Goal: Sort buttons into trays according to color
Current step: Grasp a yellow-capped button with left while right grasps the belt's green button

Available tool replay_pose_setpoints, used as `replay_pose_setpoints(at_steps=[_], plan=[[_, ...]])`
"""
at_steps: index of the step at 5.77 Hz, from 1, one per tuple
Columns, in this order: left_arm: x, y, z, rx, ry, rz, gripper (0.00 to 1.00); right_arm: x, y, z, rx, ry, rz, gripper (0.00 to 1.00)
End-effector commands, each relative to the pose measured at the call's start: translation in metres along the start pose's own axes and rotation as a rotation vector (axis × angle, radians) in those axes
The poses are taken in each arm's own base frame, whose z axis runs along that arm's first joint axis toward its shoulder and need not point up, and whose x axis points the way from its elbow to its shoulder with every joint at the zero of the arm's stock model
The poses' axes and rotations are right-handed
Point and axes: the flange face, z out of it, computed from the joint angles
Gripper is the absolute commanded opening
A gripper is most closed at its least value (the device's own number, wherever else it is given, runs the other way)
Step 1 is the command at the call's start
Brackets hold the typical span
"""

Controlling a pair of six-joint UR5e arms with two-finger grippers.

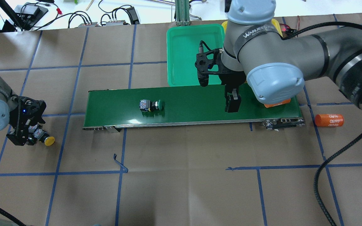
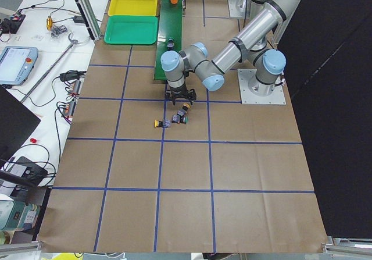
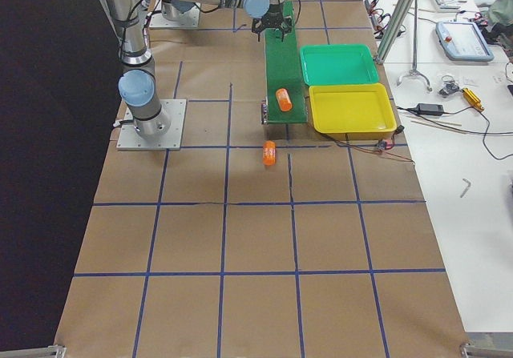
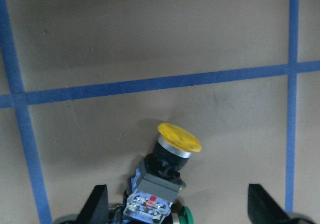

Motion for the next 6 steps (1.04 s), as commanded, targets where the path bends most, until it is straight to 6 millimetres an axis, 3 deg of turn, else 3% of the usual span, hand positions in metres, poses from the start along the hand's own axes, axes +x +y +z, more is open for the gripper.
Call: replay_pose_setpoints(at_steps=[1, 3, 4, 5, 6], plan=[[0.001, 0.014, 0.033, 0.045, 0.018, 0.031, 0.98, 0.020, -0.046, 0.036, 0.018, 0.052, 0.023, 1.00], [-0.004, 0.015, 0.042, 0.100, -0.020, 0.043, 0.97, 0.042, -0.117, 0.069, 0.022, 0.035, 0.089, 1.00], [-0.005, 0.016, 0.039, 0.100, -0.029, 0.050, 0.83, 0.045, -0.144, 0.081, 0.021, 0.031, 0.097, 1.00], [-0.006, 0.016, 0.039, 0.094, -0.030, 0.045, 0.18, 0.037, -0.139, 0.101, -0.003, -0.011, 0.083, 1.00], [-0.006, 0.017, 0.036, 0.089, -0.033, 0.037, 0.01, 0.027, -0.114, 0.122, -0.026, -0.057, 0.050, 1.00]])
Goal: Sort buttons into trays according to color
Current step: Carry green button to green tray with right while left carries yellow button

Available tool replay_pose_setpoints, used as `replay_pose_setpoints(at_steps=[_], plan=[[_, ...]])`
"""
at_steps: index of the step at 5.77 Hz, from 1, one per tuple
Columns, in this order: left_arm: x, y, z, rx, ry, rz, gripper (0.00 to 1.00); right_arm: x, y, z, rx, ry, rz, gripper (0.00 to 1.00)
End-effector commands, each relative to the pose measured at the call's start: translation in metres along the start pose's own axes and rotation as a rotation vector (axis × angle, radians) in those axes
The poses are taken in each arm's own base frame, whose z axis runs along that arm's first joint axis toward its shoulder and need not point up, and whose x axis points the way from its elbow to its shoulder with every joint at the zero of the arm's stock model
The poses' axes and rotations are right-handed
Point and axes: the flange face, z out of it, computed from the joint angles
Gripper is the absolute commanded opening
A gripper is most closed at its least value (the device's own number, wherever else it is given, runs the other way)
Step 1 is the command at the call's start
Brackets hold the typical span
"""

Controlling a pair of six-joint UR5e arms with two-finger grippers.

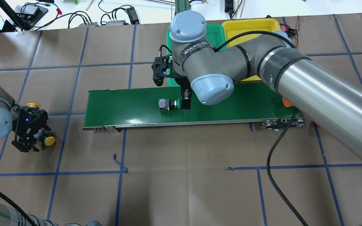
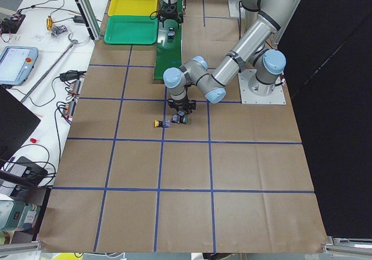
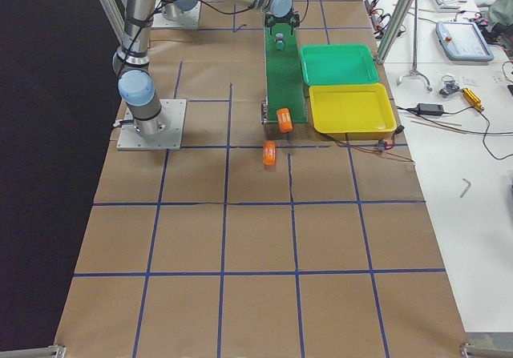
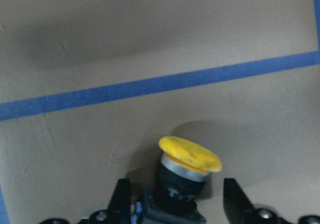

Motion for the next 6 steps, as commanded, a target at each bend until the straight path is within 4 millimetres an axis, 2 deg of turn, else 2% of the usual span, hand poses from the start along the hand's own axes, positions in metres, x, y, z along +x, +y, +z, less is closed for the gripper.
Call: replay_pose_setpoints(at_steps=[1, 2, 3, 4, 5, 6], plan=[[-0.001, 0.000, -0.009, -0.010, -0.014, -0.072, 0.01, 0.001, 0.044, 0.013, -0.007, 0.016, -0.022, 1.00], [-0.002, -0.005, -0.025, -0.035, -0.038, -0.095, 0.01, 0.000, 0.063, 0.021, -0.023, 0.005, -0.010, 1.00], [-0.005, -0.009, -0.047, -0.048, -0.068, -0.174, 0.01, -0.002, 0.071, 0.031, -0.018, 0.018, -0.002, 0.97], [-0.011, -0.047, -0.076, -0.015, -0.102, -0.301, 0.01, -0.002, 0.074, 0.034, -0.018, 0.033, 0.004, 0.69], [-0.027, -0.091, -0.104, -0.016, -0.098, -0.422, 0.01, 0.007, 0.094, 0.032, -0.082, 0.046, 0.026, 0.34], [-0.047, -0.137, -0.134, -0.028, -0.125, -0.477, 0.01, 0.009, 0.107, 0.021, -0.083, 0.058, 0.035, 0.15]])
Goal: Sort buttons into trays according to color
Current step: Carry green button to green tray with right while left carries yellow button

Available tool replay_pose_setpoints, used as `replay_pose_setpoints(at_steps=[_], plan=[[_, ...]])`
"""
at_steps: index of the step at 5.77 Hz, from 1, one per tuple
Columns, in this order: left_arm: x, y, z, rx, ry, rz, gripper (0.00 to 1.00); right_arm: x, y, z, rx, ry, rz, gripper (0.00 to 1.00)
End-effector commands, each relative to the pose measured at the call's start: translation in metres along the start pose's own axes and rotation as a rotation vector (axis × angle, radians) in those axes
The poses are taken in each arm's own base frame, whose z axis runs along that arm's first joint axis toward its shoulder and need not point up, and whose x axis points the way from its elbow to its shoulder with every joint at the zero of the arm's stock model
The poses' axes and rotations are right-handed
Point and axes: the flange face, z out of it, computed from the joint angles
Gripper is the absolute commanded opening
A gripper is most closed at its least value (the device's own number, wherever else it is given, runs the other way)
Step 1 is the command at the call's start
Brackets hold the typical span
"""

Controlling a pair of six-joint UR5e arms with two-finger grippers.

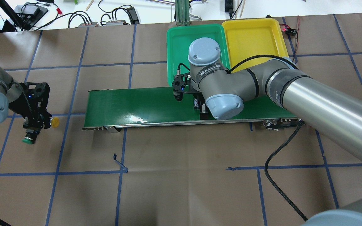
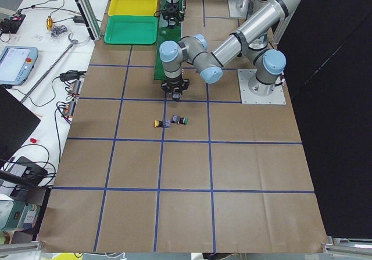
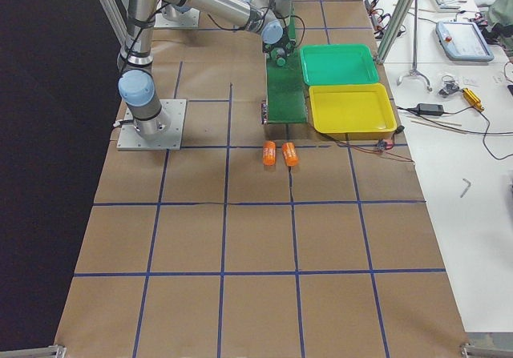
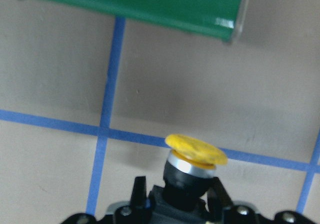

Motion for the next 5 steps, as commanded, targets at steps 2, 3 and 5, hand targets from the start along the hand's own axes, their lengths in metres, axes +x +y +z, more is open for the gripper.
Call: replay_pose_setpoints(at_steps=[2, 3, 5], plan=[[0.003, -0.128, -0.013, 0.017, 0.008, -0.026, 0.01, 0.024, 0.027, -0.054, 0.012, 0.119, 0.014, 0.13], [0.005, -0.159, -0.002, 0.013, 0.013, 0.020, 0.01, 0.048, 0.018, -0.082, 0.038, 0.181, 0.008, 0.14], [0.006, -0.184, 0.015, 0.003, -0.017, 0.074, 0.62, 0.109, -0.006, -0.041, 0.046, 0.227, -0.049, 0.15]])
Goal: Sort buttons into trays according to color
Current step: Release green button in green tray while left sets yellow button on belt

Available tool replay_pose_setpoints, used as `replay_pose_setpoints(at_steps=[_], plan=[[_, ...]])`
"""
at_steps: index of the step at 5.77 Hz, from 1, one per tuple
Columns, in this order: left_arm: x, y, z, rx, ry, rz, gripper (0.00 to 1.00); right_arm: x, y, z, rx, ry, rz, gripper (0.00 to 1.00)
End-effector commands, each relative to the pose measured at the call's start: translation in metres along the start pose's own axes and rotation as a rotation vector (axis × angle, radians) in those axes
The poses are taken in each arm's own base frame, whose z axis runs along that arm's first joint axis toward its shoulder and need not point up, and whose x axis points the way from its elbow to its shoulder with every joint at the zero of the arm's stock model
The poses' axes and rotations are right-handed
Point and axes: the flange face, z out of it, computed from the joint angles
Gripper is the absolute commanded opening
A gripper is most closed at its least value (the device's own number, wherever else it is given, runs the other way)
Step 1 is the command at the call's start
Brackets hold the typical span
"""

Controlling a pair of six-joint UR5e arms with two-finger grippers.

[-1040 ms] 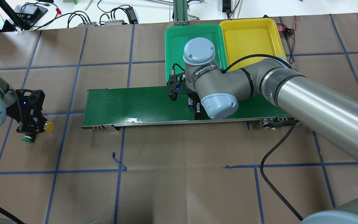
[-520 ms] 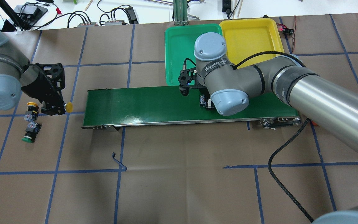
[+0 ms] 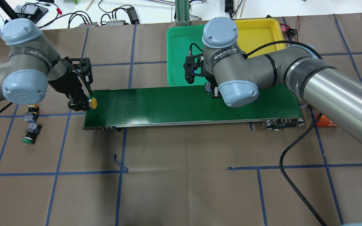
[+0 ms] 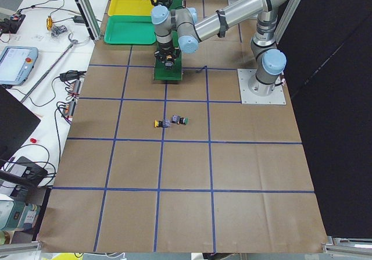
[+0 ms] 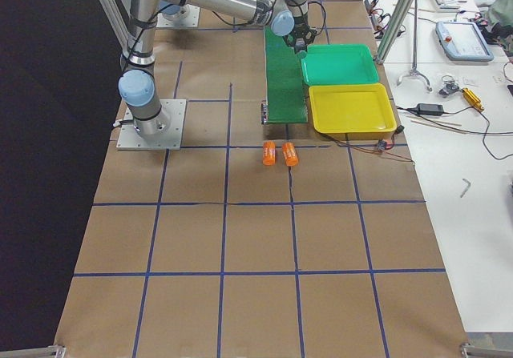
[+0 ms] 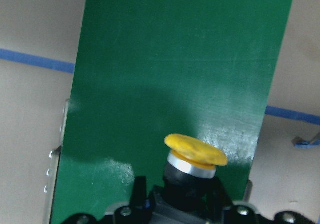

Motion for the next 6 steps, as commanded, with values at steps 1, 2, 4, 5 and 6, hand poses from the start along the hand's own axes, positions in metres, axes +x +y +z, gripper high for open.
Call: replay_pose_setpoints(at_steps=[1, 2, 4, 5, 6], plan=[[-0.004, -0.005, -0.007, -0.003, -0.046, 0.027, 0.98, 0.052, -0.022, 0.053, 0.023, 0.060, -0.019, 0.16], [-0.002, 0.008, -0.022, -0.004, -0.068, -0.011, 0.98, 0.070, -0.030, 0.077, 0.030, 0.082, -0.040, 0.19], [-0.017, 0.128, -0.041, 0.005, -0.103, -0.264, 0.98, 0.079, -0.029, 0.070, 0.026, 0.111, -0.113, 1.00], [-0.023, 0.199, -0.034, 0.017, -0.089, -0.513, 0.98, 0.080, -0.025, 0.032, 0.026, 0.136, -0.108, 1.00], [-0.024, 0.248, -0.015, 0.031, -0.048, -0.734, 0.98, 0.070, -0.018, -0.006, 0.010, 0.070, -0.101, 1.00]])
